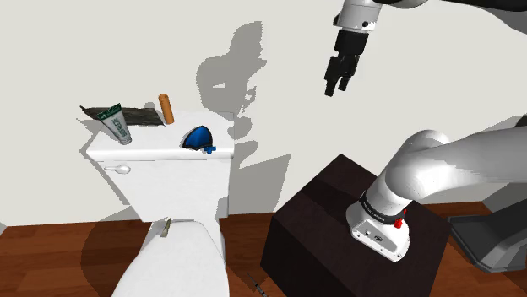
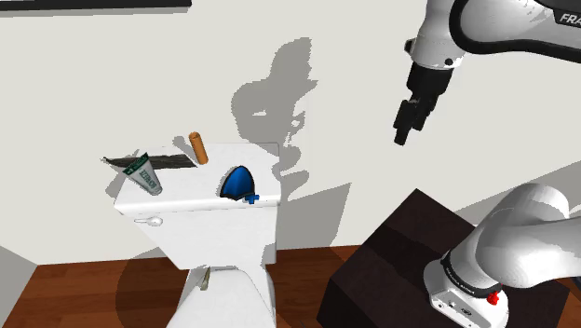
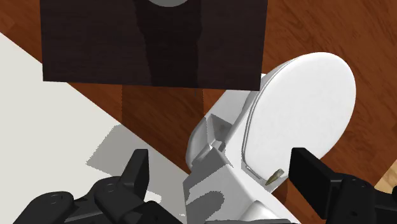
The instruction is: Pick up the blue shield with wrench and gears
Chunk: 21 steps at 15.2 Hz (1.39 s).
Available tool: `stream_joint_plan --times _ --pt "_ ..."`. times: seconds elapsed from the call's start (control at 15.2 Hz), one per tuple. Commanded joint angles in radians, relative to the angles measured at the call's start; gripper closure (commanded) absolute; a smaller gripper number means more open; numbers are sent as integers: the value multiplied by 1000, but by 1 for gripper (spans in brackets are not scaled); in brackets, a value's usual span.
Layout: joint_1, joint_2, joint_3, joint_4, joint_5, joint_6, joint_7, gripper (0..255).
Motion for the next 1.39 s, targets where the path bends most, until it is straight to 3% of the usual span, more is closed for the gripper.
stream_joint_plan --times 0.0,0.73,1.32 --pt "0 0 0 0 0 0 0 0" --pt "61 271 187 10 74 304 173 0" --pt "90 578 313 143 34 504 334 0"
